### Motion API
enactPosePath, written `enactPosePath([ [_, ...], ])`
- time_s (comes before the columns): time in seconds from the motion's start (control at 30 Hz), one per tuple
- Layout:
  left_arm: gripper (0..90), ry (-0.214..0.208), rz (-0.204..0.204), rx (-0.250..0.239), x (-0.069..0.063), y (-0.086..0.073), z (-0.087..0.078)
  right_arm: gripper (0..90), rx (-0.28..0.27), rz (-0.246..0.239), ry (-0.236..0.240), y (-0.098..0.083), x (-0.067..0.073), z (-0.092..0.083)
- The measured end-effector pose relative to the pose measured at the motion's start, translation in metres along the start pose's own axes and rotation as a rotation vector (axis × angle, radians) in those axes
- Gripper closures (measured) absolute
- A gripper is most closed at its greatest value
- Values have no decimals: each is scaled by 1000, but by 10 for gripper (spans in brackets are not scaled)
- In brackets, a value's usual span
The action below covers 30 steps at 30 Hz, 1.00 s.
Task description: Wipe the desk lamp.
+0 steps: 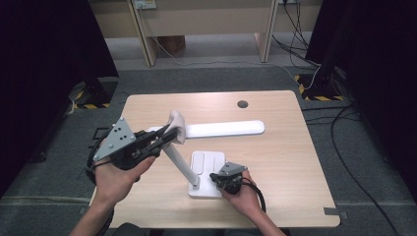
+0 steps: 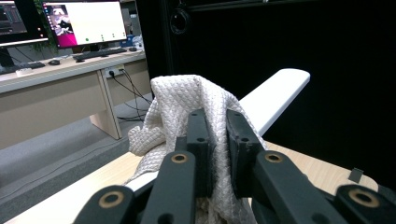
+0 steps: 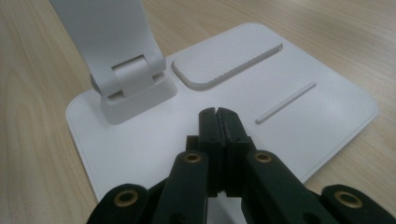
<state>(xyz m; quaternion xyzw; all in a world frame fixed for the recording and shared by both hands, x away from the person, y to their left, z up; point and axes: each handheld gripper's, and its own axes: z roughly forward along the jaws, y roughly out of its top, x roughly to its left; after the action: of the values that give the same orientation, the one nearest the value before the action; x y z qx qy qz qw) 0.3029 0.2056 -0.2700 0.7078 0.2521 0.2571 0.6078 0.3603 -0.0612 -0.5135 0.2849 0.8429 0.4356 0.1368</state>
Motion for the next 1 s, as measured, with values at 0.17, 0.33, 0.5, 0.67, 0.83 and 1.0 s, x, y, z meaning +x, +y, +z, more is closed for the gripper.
enactPosePath([
  [0.17, 818, -3, -3, -1, -1, 0, 3, 897, -4, 2, 0, 0, 0, 0],
  [0.33, 818, -8, -3, -2, -2, 1, 5, 896, -4, 1, -2, 0, 0, 0],
  [0.5, 818, -10, -4, -3, -3, 1, 8, 896, -5, 2, -3, -1, 0, 0],
  [0.67, 817, -13, -2, -2, -5, 2, 11, 896, -7, 2, -3, -1, 0, 0],
  [0.83, 818, -16, -3, -2, -6, 3, 14, 896, -10, 5, -3, -1, 0, 0],
  [1.0, 817, -19, -2, -4, -7, 3, 17, 896, -13, 5, -3, -2, 0, 0],
])
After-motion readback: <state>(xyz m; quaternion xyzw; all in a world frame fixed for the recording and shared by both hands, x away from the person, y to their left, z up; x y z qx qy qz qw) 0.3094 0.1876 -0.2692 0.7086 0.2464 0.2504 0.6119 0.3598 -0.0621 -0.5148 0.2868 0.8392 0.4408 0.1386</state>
